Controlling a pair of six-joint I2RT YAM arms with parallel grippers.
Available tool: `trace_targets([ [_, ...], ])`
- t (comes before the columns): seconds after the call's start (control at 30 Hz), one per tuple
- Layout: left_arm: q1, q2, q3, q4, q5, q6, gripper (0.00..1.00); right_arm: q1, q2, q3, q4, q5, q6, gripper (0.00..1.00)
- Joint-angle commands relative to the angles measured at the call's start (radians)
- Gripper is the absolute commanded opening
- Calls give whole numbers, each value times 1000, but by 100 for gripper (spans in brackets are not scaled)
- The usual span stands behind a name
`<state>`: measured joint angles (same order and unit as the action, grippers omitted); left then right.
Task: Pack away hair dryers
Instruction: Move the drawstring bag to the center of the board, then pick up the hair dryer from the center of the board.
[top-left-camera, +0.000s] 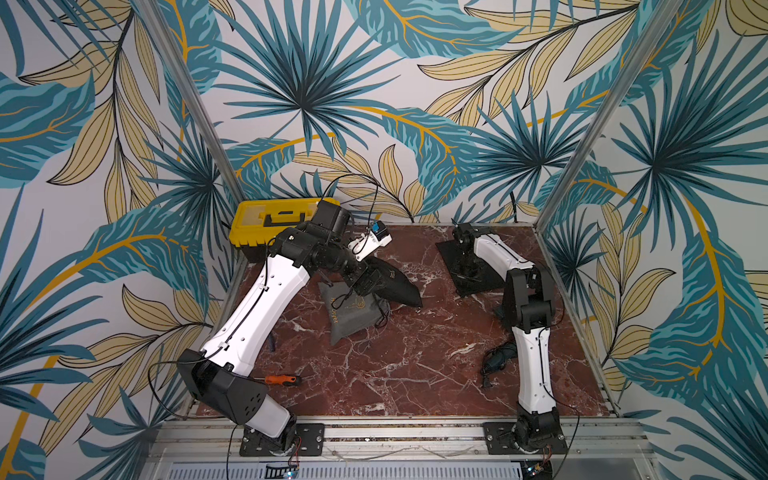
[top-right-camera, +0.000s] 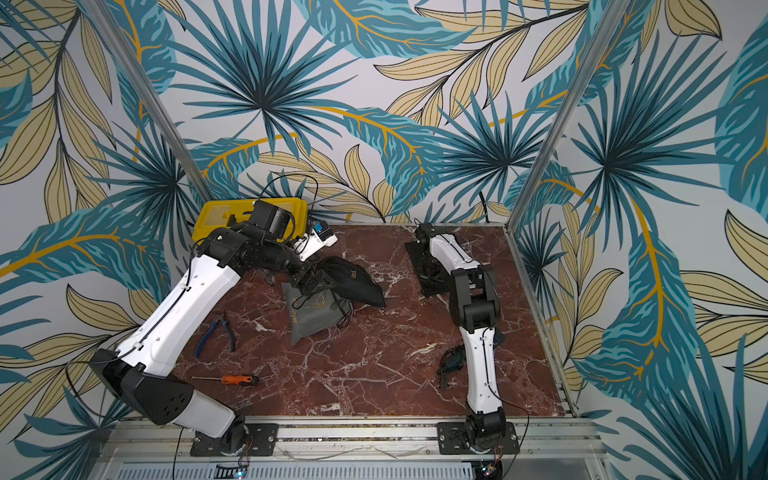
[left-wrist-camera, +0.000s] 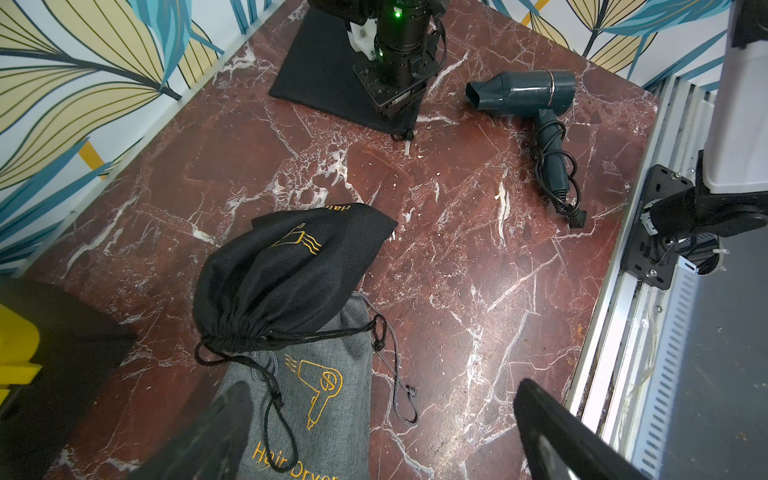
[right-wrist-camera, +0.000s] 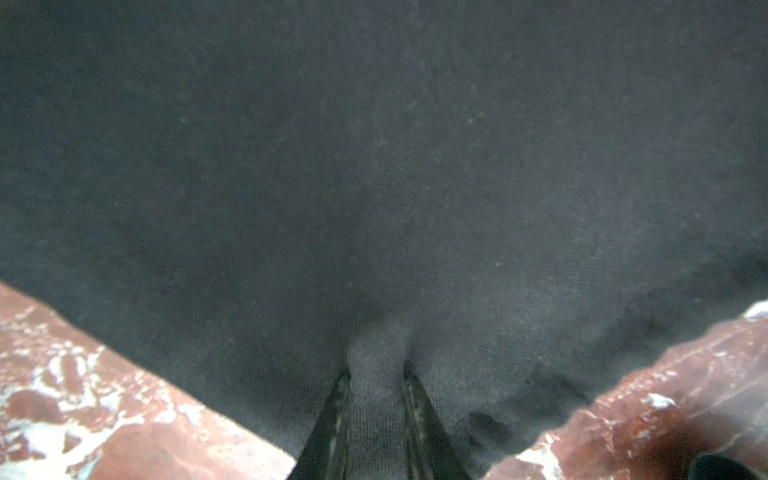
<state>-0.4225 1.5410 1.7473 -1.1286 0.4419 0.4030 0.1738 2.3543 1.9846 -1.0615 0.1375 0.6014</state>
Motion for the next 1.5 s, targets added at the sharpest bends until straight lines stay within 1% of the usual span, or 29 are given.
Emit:
trace_targets([
  [0.0,5,-10,-8,18,11,3,99,30,9,-57,-75,-85,-31,25],
  [0.1,5,-6,-1,18,11,15,100,60,-12,-102,-89,-147,-47,26],
  [0.2,5,-4,-2,18,11,22,100,104,-70,-175,-90,-151,-57,27],
  [0.33,4,0,-6,18,19,28,99,156,-170,-308,-47,-197,-31,27],
  [0.4,5,5,-2,18,24,30,100,176,-228,-384,11,-243,-13,27],
  [0.47,5,9,1,18,33,30,99,200,-271,-427,40,-283,8,29],
  [0.5,5,11,3,17,36,31,100,216,-292,-437,43,-269,16,31],
  [0.6,5,21,20,17,39,31,100,224,-374,-457,39,-142,58,42],
  [0.7,5,31,54,17,36,34,99,219,-509,-501,41,18,119,51],
  [0.77,5,31,77,17,34,36,99,217,-622,-568,43,76,190,54],
  [0.87,5,33,102,17,54,39,99,215,-825,-767,112,114,304,57],
  [0.93,4,36,110,17,82,39,99,213,-946,-876,108,133,362,58],
  [1.0,3,39,110,17,118,45,100,208,-1037,-958,68,152,418,60],
  [1.1,1,43,108,17,159,57,99,183,-1149,-1067,74,136,456,63],
  [1.2,-6,52,109,18,167,54,99,126,-1165,-1139,42,108,461,64],
  [1.33,-10,62,101,18,163,46,100,78,-1181,-1244,113,67,466,64],
  [1.47,-13,56,89,18,160,43,99,50,-1144,-1281,168,44,459,65],
])
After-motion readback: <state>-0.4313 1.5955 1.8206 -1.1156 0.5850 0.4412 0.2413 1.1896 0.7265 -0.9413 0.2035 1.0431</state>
